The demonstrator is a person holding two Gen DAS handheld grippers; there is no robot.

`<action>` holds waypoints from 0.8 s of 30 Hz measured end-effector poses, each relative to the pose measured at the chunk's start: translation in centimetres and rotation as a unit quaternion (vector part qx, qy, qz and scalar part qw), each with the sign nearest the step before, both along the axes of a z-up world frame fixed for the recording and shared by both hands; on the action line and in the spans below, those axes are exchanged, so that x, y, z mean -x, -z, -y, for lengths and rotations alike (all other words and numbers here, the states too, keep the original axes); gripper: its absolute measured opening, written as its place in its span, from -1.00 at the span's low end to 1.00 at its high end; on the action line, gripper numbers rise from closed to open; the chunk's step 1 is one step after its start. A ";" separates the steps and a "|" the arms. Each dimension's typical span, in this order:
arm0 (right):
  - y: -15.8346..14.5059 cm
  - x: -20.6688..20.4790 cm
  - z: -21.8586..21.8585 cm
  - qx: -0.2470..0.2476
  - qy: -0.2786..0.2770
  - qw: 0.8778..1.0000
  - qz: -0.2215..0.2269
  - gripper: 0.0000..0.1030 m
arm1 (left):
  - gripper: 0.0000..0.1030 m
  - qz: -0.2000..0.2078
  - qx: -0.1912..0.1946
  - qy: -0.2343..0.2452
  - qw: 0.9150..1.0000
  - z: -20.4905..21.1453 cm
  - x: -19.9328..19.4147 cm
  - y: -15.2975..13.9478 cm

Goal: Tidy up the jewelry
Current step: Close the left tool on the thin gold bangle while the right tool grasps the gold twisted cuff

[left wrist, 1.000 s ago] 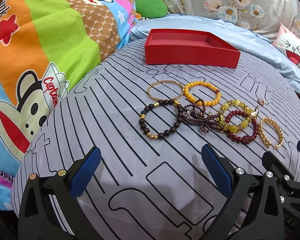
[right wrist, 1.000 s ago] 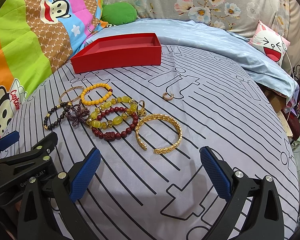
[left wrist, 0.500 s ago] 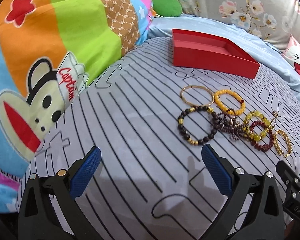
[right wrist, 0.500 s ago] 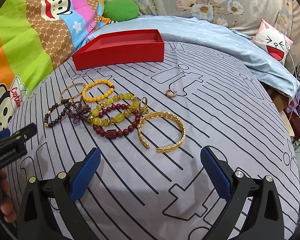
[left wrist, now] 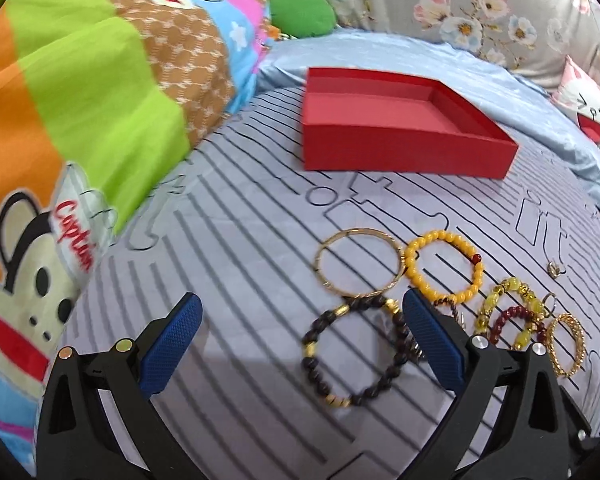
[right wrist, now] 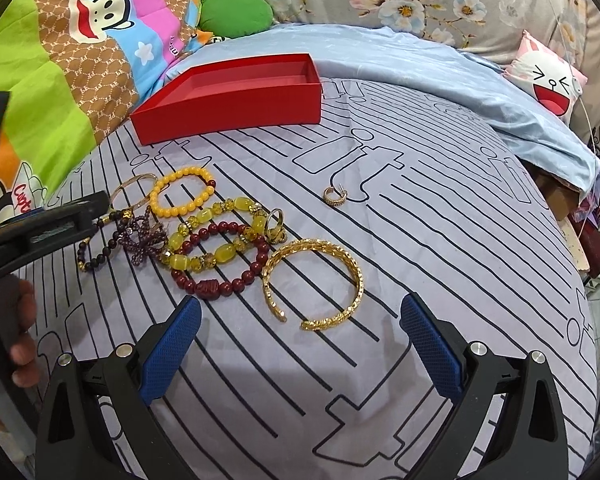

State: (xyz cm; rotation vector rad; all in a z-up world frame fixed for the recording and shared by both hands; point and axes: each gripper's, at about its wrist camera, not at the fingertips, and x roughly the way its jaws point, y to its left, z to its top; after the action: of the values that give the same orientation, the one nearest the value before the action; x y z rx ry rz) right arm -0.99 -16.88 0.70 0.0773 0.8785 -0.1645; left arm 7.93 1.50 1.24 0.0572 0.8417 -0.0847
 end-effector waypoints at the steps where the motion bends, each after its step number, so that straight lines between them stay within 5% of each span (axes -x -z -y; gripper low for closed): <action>1: 0.0 -0.1 0.1 -0.002 0.000 1.000 0.000 0.87 | 0.86 -0.011 0.002 0.009 1.000 0.4 -0.7 0.4; 13: 0.0 -1.4 0.7 -0.017 -0.003 1.000 -0.002 0.87 | 0.59 -0.036 0.004 0.027 0.999 2.0 -3.5 2.0; 16: 0.1 -1.5 0.8 -0.020 -0.003 1.000 -0.005 0.87 | 0.43 -0.033 0.005 0.035 0.999 2.3 -3.4 2.0; 18: 0.2 -1.5 0.9 -0.020 -0.003 1.000 -0.006 0.87 | 0.14 -0.028 0.006 0.043 0.999 2.5 -3.3 1.8; 24: 0.1 -1.2 1.6 -0.018 0.003 1.000 -0.005 0.87 | 0.10 -0.025 0.020 0.042 0.999 2.1 -3.3 1.6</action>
State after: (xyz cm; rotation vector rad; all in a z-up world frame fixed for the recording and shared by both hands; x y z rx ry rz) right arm 0.18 -18.45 0.62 0.1134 0.8911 -0.1544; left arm 11.25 -0.62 -0.35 0.0524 0.8869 -0.1824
